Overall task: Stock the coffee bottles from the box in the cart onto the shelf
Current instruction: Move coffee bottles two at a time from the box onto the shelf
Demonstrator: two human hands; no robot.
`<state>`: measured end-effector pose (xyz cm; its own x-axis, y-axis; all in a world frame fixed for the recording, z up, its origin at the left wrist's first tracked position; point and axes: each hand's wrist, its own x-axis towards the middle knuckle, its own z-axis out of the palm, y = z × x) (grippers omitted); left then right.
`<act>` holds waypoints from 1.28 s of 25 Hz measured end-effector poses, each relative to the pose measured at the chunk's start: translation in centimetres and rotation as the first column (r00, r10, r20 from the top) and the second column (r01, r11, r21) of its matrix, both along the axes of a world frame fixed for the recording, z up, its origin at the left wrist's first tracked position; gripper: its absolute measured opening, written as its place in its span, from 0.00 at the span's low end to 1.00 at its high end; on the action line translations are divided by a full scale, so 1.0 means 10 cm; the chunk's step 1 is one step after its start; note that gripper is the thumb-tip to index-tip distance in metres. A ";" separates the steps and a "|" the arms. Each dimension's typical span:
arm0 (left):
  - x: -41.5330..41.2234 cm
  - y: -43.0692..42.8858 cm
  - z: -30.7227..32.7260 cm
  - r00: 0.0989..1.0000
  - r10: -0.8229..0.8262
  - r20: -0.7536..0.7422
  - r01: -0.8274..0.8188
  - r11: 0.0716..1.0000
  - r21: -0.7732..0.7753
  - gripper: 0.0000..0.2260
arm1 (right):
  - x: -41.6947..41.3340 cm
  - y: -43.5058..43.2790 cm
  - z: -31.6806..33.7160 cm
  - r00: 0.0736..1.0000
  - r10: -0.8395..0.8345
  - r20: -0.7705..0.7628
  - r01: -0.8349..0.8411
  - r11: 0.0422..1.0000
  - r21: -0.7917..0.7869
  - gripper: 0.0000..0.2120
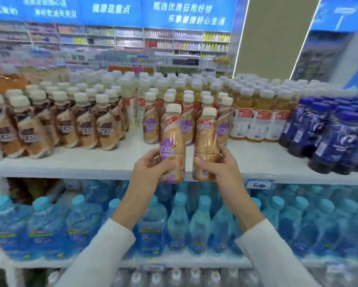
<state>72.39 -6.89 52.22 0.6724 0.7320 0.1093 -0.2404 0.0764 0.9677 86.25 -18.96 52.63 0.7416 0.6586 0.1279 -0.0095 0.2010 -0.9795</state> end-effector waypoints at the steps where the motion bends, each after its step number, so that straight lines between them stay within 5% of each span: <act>1: 0.12 0.11 0.04 1.000 0.000 -0.029 0.002 0.998 0.069 0.23 | 0.10 0.08 0.03 0.999 -0.033 0.041 0.033 0.999 -0.019 0.29; 5: 0.41 0.41 0.01 0.988 0.020 -0.151 0.023 0.961 0.276 0.26 | 0.34 0.27 0.03 0.984 -0.082 0.155 0.097 0.991 -0.092 0.33; 10: 0.55 0.48 -0.14 0.981 0.054 -0.184 0.012 0.940 0.340 0.27 | 0.47 0.30 -0.08 0.963 -0.057 0.263 0.102 0.982 -0.160 0.33; 17: 0.51 0.39 -0.16 0.959 0.100 -0.267 0.035 0.888 0.459 0.34 | 0.74 0.12 -0.17 0.914 0.165 0.370 -0.055 0.956 -0.289 0.40; 20: 0.50 0.42 -0.15 0.962 0.130 -0.241 -0.014 0.903 0.430 0.32 | 0.76 0.09 -0.15 0.920 0.056 0.388 0.039 0.972 -0.233 0.34; 26: 0.56 0.26 -0.15 0.936 0.299 -0.185 -0.173 0.850 0.498 0.30 | 0.62 0.20 -0.19 0.865 -0.002 0.502 0.148 0.956 -0.252 0.40; 32: 0.50 0.32 -0.19 0.928 0.327 -0.176 -0.205 0.845 0.494 0.30 | 0.43 0.27 -0.27 0.886 -0.157 0.436 0.228 0.967 -0.115 0.28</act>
<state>77.40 -3.64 50.33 0.5084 0.7927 0.3364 0.0611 -0.4228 0.9041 90.59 -16.29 49.97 0.7556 0.5461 0.3617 0.4323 -0.0009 -0.9017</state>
